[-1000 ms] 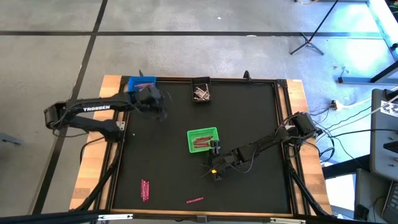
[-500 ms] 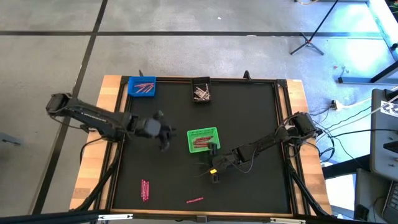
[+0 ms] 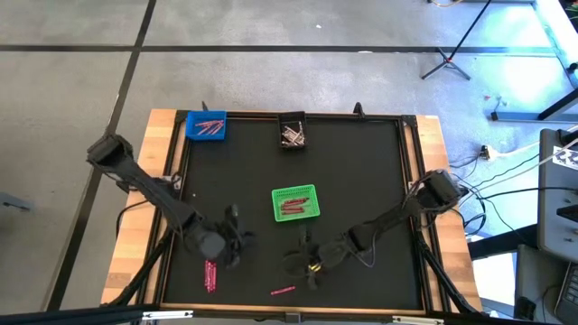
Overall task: Sort crayons
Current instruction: Put the red crayon into the green bin
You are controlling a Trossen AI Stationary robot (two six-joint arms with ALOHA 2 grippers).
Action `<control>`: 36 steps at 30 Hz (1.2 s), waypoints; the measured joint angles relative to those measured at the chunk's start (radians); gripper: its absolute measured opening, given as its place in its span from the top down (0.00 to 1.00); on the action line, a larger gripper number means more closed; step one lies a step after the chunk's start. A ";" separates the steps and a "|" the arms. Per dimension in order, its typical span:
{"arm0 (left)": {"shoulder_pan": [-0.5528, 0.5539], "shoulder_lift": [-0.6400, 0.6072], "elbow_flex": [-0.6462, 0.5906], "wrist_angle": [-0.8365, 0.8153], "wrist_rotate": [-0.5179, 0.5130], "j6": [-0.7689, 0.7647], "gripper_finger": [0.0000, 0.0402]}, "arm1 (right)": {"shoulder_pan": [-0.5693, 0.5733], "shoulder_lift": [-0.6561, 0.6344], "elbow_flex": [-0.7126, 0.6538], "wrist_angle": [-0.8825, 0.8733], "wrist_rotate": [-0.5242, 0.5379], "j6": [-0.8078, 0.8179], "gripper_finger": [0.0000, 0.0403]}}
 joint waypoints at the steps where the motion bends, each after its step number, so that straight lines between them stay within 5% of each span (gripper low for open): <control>1: -0.020 0.025 0.000 0.050 0.000 0.002 0.73 | 0.006 0.013 0.010 0.000 0.000 0.002 0.44; 8: -0.105 0.180 0.000 0.309 0.014 0.004 0.73 | 0.052 0.113 0.092 -0.011 -0.031 -0.023 0.34; 20: -0.151 0.276 0.000 0.416 0.010 -0.040 0.73 | 0.110 0.228 0.160 -0.008 -0.061 -0.064 0.35; 36: -0.150 0.277 0.000 0.435 0.008 -0.050 0.73 | 0.114 0.249 0.162 -0.073 0.004 -0.074 0.81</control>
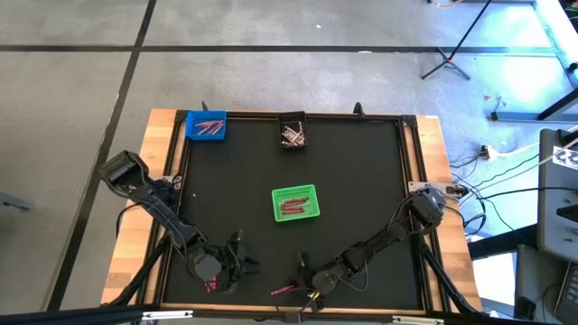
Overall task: Sort crayons
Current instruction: Put the red crayon into the green bin
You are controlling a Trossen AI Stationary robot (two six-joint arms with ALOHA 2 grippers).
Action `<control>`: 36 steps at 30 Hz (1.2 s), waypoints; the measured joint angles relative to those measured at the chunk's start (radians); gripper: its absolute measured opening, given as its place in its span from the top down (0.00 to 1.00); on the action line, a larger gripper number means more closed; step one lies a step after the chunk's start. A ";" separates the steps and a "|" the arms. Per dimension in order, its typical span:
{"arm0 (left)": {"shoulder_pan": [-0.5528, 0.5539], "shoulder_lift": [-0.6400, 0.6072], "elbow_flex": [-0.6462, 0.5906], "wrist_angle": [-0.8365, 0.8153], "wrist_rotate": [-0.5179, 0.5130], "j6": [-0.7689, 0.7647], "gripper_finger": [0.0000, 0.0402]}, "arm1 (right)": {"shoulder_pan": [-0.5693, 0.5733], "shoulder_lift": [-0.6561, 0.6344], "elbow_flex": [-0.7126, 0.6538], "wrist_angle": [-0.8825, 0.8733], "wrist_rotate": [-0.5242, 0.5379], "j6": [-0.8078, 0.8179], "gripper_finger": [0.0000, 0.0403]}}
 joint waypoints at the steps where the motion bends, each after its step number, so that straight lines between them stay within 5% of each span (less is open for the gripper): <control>1: 0.000 0.000 0.000 0.000 0.000 0.000 0.73 | 0.000 0.000 0.000 -0.001 0.005 0.000 0.84; 8: 0.000 0.000 0.000 -0.001 0.000 0.003 0.73 | -0.001 -0.012 -0.001 -0.013 -0.003 -0.006 0.97; 24: 0.000 0.000 0.000 -0.002 0.001 0.004 0.73 | -0.038 -0.297 -0.005 -0.423 0.063 -0.098 0.94; 36: 0.009 0.000 0.000 -0.009 0.021 0.004 0.73 | -0.183 -0.481 -0.003 -0.691 0.138 -0.196 0.93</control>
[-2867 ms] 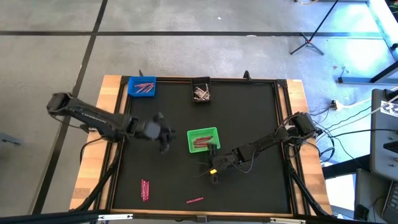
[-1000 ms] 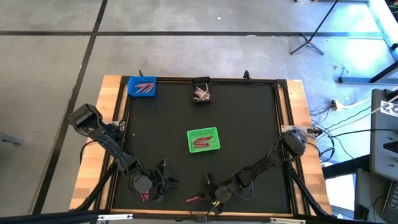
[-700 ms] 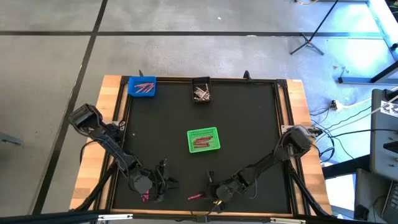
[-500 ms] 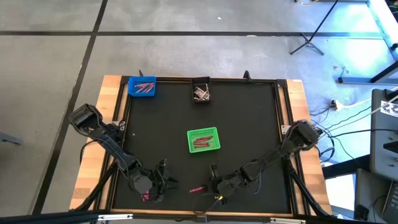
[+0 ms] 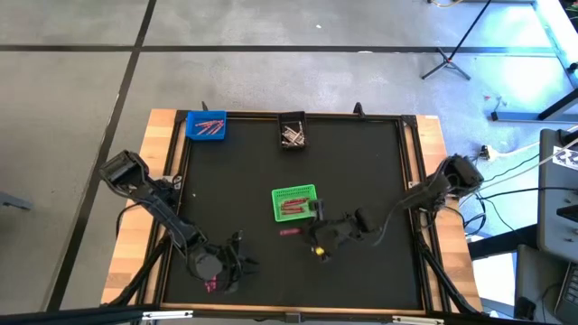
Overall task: Sort crayons
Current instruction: Put the red crayon into the green bin
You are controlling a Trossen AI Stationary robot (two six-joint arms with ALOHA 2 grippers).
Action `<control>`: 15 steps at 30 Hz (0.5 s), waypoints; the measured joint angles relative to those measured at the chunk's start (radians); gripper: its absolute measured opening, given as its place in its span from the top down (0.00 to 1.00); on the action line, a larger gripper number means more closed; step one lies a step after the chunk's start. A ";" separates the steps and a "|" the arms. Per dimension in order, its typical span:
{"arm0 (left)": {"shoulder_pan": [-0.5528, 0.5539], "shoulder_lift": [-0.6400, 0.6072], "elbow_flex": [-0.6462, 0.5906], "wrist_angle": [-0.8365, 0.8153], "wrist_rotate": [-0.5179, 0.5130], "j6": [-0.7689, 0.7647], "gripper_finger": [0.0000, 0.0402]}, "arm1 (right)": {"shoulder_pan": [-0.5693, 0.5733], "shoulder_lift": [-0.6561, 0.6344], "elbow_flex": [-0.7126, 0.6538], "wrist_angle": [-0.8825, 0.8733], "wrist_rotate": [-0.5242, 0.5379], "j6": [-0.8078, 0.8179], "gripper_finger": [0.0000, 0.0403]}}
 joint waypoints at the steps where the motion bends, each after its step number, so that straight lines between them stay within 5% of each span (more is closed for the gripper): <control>1: 0.002 0.000 0.000 0.000 0.000 0.000 0.73 | -0.018 -0.003 0.000 -0.012 0.000 -0.002 0.93; 10: 0.002 0.000 0.000 0.003 -0.014 0.000 0.73 | -0.174 0.024 -0.001 -0.068 -0.005 -0.019 0.93; 15: 0.002 0.000 0.000 0.003 -0.014 -0.001 0.73 | -0.232 0.038 -0.001 -0.056 -0.121 -0.008 0.92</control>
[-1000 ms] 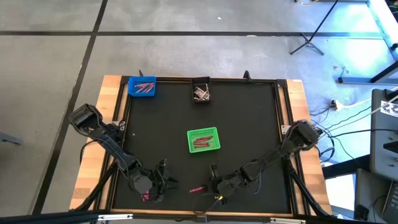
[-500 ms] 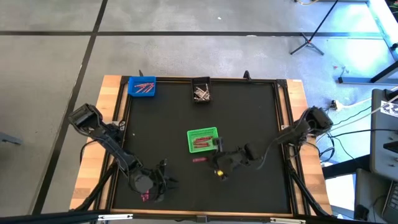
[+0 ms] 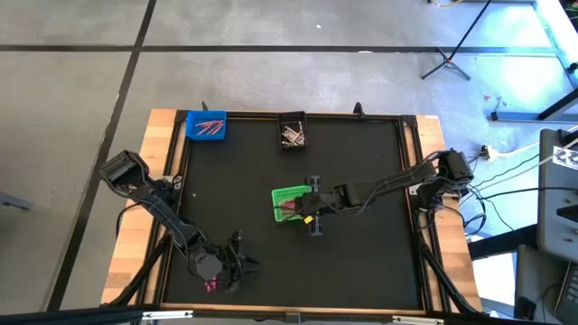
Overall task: Sort crayons
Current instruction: Put the red crayon into the green bin
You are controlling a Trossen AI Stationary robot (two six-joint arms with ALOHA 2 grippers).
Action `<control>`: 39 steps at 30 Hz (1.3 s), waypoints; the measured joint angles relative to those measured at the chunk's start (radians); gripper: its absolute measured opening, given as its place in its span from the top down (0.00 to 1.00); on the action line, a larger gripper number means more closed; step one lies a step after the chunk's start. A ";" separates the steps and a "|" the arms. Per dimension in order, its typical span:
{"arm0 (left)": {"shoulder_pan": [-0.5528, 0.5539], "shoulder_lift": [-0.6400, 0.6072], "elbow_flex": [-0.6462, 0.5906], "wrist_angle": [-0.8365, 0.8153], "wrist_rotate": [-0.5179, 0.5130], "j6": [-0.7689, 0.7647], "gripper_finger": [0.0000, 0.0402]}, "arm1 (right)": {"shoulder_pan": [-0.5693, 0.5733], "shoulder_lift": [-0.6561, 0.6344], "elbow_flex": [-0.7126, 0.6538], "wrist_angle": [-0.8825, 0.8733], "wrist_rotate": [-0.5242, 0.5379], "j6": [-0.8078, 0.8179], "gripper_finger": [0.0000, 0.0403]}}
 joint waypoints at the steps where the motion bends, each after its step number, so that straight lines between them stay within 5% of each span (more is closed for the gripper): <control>1: 0.000 0.000 0.000 0.000 0.000 0.000 0.73 | -0.003 0.000 0.000 -0.001 -0.005 0.003 0.91; 8: 0.000 0.000 0.000 -0.003 0.002 0.000 0.73 | -0.006 -0.001 0.000 -0.001 0.015 0.021 0.68; 13: -0.001 -0.026 0.010 -0.034 0.093 -0.020 0.74 | 0.024 -0.001 0.000 0.008 0.014 0.041 0.58; 26: -0.090 -0.185 0.065 -0.440 0.249 -0.502 0.76 | 0.238 0.016 0.002 0.351 -0.056 0.042 0.59; 33: -0.166 -0.187 0.065 -0.517 0.455 -0.848 0.76 | 0.316 0.069 0.002 0.408 -0.048 0.042 0.59; 39: -0.220 -0.187 0.065 -0.638 0.499 -1.090 0.76 | 0.315 0.122 0.002 0.417 -0.054 0.047 0.59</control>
